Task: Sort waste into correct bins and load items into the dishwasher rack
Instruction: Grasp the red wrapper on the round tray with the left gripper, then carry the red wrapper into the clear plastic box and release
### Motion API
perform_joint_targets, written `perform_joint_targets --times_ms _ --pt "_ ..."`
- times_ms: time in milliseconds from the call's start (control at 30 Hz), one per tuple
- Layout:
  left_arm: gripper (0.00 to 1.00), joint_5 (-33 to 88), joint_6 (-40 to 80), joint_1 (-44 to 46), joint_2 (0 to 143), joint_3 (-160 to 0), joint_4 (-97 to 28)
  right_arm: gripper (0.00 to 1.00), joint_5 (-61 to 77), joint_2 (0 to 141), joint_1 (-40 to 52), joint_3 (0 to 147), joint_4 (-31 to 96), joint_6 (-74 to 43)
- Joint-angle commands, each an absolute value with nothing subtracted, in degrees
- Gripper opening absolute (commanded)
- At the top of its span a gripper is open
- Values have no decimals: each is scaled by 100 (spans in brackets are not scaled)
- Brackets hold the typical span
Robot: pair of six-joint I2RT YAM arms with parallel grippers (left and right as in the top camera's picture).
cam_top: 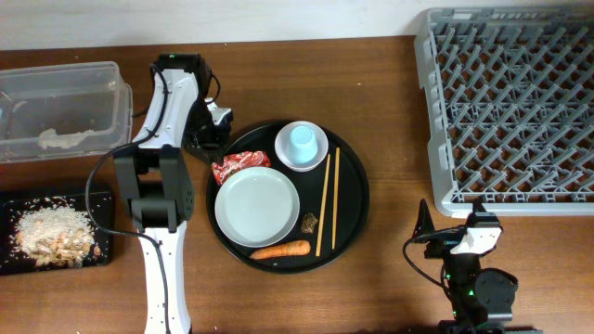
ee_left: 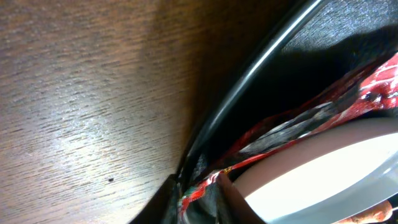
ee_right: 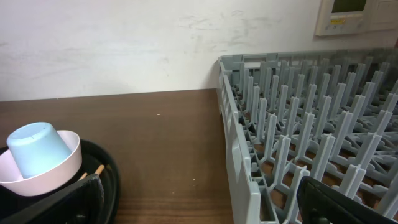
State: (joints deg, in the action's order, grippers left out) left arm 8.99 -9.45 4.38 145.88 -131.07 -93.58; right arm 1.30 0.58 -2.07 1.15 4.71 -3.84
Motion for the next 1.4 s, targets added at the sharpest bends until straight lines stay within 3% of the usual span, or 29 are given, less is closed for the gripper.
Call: perform_joint_targets --times_ms 0,100,300,533,667,800,1100,1300,1367 --pt "9 1004 -996 445 14711 -13107 -9402 98 80 21 -233 32 451 -346" --pt "1 902 -993 445 14711 -13107 -9443 98 78 21 -233 32 451 -346" --pt "1 862 -685 403 14711 -13249 -9531 98 78 21 -233 32 451 -346" --pt "1 2198 -696 259 14245 -14339 -9675 98 78 21 -233 32 451 -346" --pt "1 2812 -666 -150 13872 -14645 -9520 98 78 21 -233 32 451 -346" --pt "1 2842 687 -985 13867 -15218 -9122 98 78 21 -233 32 451 -346" --pt "1 2867 1887 -2423 13867 -15275 -7658 98 78 21 -233 32 451 -346" --pt "1 71 3461 -2724 13867 -15273 -7937 98 78 21 -233 32 451 -346" --pt "1 -276 4007 -2724 13869 -15273 -8066 98 78 21 -233 32 451 -346"
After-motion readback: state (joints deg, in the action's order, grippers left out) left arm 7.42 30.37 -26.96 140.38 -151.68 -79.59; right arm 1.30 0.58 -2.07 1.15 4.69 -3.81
